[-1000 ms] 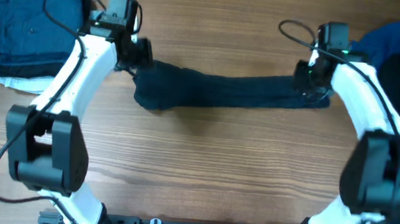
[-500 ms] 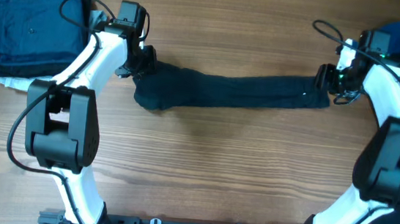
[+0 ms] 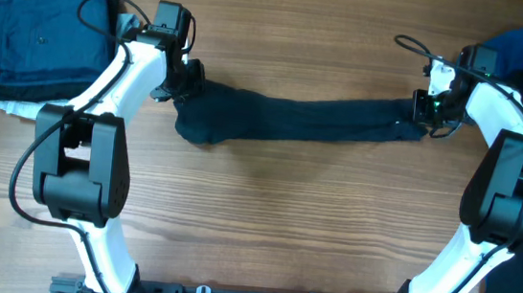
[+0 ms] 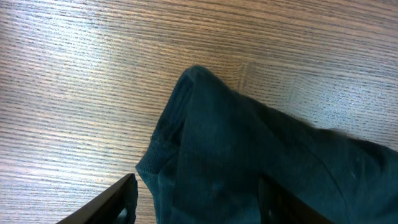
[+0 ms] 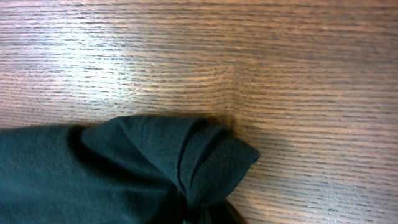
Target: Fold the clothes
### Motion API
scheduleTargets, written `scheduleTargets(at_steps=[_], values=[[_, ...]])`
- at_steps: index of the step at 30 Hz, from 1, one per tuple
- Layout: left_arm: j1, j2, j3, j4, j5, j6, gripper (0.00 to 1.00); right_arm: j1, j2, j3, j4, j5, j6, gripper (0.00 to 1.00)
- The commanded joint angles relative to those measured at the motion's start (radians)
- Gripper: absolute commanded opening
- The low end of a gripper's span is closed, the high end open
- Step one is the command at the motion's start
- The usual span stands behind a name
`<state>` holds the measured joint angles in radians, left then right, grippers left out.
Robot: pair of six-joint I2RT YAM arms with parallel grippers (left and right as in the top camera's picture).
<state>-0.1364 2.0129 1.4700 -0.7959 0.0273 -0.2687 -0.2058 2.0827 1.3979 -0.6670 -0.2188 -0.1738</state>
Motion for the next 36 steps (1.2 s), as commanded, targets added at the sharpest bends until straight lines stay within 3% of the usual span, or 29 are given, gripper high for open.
scheduleTargets(at_steps=[1, 3, 4, 13, 19, 25, 30, 35, 36], values=[[-0.001, -0.004, 0.003, 0.000, 0.012, 0.003, 0.61, 0.002, 0.036, 0.001, 0.004, 0.094, 0.022, 0.04], [-0.001, -0.014, 0.003, -0.015, 0.012, 0.003, 0.49, -0.016, -0.014, 0.027, -0.010, 0.146, 0.087, 0.04], [-0.001, -0.030, 0.003, -0.024, 0.012, 0.003, 0.48, -0.032, -0.057, 0.043, -0.020, 0.145, 0.099, 0.04], [0.057, -0.216, 0.003, -0.019, 0.013, 0.002, 0.68, -0.081, -0.257, 0.065, -0.073, 0.193, 0.096, 0.04], [0.110, -0.240, 0.003, -0.023, 0.013, 0.002, 0.71, 0.090, -0.362, 0.068, -0.114, 0.170, 0.239, 0.04], [0.109, -0.240, 0.003, -0.020, 0.013, 0.002, 0.71, 0.315, -0.352, 0.068, -0.127, 0.114, 0.552, 0.04], [0.109, -0.240, 0.003, -0.027, 0.013, 0.002, 0.70, 0.432, -0.295, 0.066, -0.085, 0.188, 0.569, 0.04], [0.109, -0.240, 0.003, -0.034, 0.013, 0.002, 0.70, 0.514, -0.062, 0.066, 0.063, 0.113, 0.541, 0.05], [0.109, -0.240, 0.003, -0.034, 0.013, 0.002, 0.71, 0.518, -0.037, 0.066, 0.073, 0.105, 0.525, 0.09]])
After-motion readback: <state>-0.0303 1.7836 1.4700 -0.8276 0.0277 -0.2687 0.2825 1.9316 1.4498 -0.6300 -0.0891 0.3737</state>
